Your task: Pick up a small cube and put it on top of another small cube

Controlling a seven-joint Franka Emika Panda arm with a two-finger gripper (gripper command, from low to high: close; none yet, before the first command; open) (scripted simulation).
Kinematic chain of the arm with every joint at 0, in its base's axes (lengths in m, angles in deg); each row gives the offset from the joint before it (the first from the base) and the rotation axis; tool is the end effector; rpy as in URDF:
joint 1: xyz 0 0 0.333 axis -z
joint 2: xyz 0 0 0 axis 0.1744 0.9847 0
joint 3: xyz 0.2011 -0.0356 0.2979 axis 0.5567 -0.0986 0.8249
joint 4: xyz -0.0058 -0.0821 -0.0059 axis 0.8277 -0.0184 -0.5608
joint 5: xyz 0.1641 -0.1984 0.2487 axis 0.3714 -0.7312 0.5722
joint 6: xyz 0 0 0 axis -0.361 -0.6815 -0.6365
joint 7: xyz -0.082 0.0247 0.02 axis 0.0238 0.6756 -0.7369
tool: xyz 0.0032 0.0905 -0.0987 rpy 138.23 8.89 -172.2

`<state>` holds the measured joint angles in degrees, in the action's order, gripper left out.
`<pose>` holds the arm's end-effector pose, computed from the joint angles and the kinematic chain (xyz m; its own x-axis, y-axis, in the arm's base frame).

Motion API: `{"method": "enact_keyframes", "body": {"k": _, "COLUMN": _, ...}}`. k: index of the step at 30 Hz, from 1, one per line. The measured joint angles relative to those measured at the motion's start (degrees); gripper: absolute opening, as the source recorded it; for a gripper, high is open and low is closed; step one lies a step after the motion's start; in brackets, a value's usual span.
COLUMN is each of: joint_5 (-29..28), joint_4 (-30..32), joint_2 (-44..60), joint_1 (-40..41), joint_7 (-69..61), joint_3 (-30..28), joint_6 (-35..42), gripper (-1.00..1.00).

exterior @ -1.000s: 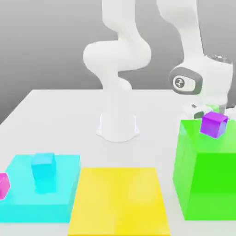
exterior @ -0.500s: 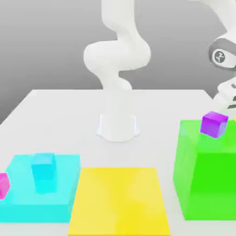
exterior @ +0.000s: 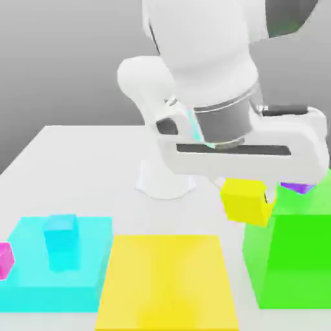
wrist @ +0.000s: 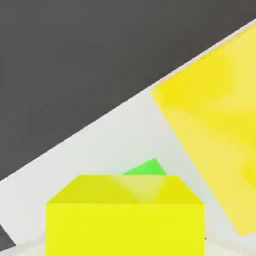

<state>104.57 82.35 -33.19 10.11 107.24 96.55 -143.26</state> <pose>0.4970 -0.0313 0.4211 -0.0176 -0.9558 -0.2935 -0.9983 0.0004 0.0584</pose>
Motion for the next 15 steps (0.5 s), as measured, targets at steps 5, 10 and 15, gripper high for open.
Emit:
{"method": "enact_keyframes", "body": {"k": 5, "joint_5": -8.82, "joint_4": 3.42, "joint_2": 1.61, "joint_1": 10.66, "joint_7": 7.21, "joint_3": -5.36, "joint_6": -7.31, "gripper": -1.00}}
{"method": "enact_keyframes", "body": {"k": 10, "joint_5": -17.44, "joint_4": 6.69, "joint_2": 3.38, "joint_1": 19.85, "joint_7": 14.88, "joint_3": -11.20, "joint_6": -15.47, "gripper": -1.00}}
{"method": "enact_keyframes", "body": {"k": 15, "joint_5": -19.14, "joint_4": 8.44, "joint_2": 9.69, "joint_1": 19.51, "joint_7": 16.75, "joint_3": -11.44, "joint_6": -24.73, "gripper": 1.00}}
